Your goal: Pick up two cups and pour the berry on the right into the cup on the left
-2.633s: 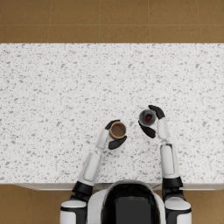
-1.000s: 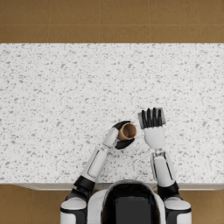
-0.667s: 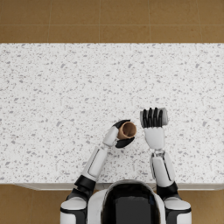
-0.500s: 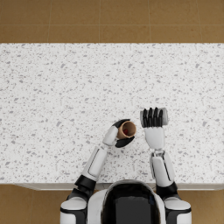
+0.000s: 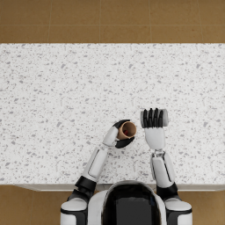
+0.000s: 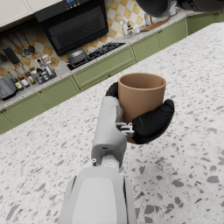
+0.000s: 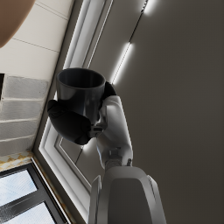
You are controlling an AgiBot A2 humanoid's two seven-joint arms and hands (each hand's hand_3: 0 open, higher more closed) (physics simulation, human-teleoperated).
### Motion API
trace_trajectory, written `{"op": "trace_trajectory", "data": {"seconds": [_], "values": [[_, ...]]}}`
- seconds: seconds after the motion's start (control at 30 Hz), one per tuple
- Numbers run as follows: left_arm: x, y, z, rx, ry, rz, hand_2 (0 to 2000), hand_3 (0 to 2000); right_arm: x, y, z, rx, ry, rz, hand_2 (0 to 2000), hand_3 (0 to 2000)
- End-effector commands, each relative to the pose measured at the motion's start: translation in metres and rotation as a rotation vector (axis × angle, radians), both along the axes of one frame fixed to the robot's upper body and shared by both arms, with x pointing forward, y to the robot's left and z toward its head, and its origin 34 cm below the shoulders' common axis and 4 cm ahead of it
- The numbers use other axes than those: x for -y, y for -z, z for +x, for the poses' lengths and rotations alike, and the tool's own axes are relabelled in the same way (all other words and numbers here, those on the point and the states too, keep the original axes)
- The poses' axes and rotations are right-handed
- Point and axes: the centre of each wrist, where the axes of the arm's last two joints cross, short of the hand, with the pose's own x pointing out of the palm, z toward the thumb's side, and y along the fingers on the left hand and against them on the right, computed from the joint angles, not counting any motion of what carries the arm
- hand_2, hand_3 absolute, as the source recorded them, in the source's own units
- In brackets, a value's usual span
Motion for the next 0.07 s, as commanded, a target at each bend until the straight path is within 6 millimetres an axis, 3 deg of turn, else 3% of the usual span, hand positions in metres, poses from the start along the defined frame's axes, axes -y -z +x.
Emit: {"op": "trace_trajectory", "data": {"seconds": [0.03, 0.07], "values": [[0.0000, 0.0000, 0.0000, 0.000, 0.000, 0.000, 2000, 1280, 0.0000, 0.0000, 0.0000, 0.002, -0.001, 0.000, 2000, 1280], [0.0000, 0.0000, 0.0000, 0.000, 0.000, 0.000, 2000, 1280, 0.0000, 0.0000, 0.0000, 0.003, -0.001, 0.000, 2000, 1280]]}}
